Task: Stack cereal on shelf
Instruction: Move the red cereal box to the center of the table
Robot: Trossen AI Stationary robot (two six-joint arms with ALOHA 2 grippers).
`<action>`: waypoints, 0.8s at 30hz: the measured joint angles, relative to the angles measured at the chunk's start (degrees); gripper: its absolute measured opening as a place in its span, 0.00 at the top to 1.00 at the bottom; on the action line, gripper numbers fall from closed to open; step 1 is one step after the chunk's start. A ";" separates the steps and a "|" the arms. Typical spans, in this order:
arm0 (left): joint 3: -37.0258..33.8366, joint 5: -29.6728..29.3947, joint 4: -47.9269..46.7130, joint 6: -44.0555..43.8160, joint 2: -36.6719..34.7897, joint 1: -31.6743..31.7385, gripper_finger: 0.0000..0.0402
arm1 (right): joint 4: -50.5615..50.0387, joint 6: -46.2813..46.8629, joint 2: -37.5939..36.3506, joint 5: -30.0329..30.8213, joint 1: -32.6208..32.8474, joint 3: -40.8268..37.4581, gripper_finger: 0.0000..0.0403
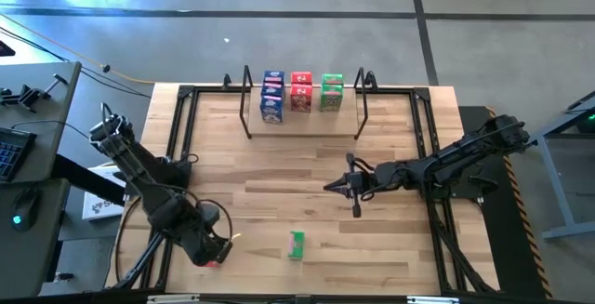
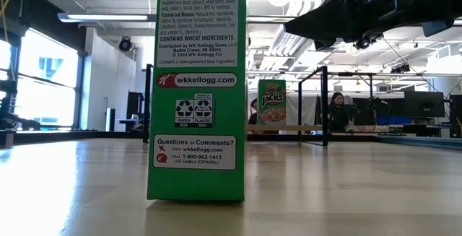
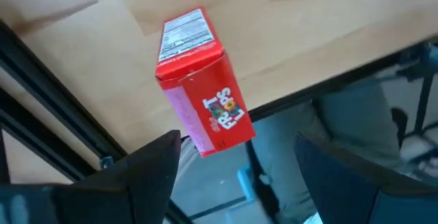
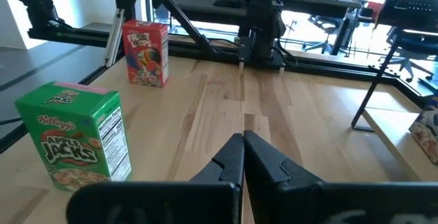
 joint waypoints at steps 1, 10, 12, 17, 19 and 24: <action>0.00 -0.29 -0.10 -1.43 0.14 -0.46 0.30 | -0.03 0.03 0.00 -0.10 0.00 0.01 1.00; -0.04 -5.19 0.94 -10.42 3.53 -4.25 0.30 | 0.01 0.45 -0.01 -0.30 0.00 0.01 1.00; -0.04 -5.40 0.85 -11.52 4.05 -4.62 0.30 | 0.04 0.45 -0.01 -0.29 0.00 0.01 1.00; -0.04 -5.24 1.79 -13.01 5.36 -5.67 0.30 | 0.08 0.45 -0.01 -0.30 0.00 0.01 1.00; -0.04 -5.36 2.70 -13.02 5.47 -5.83 0.30 | 0.09 0.44 -0.01 -0.30 0.00 0.01 1.00; 0.01 -5.39 3.71 -15.24 6.71 -6.64 0.30 | 0.23 0.53 -0.01 -0.30 0.00 0.03 1.00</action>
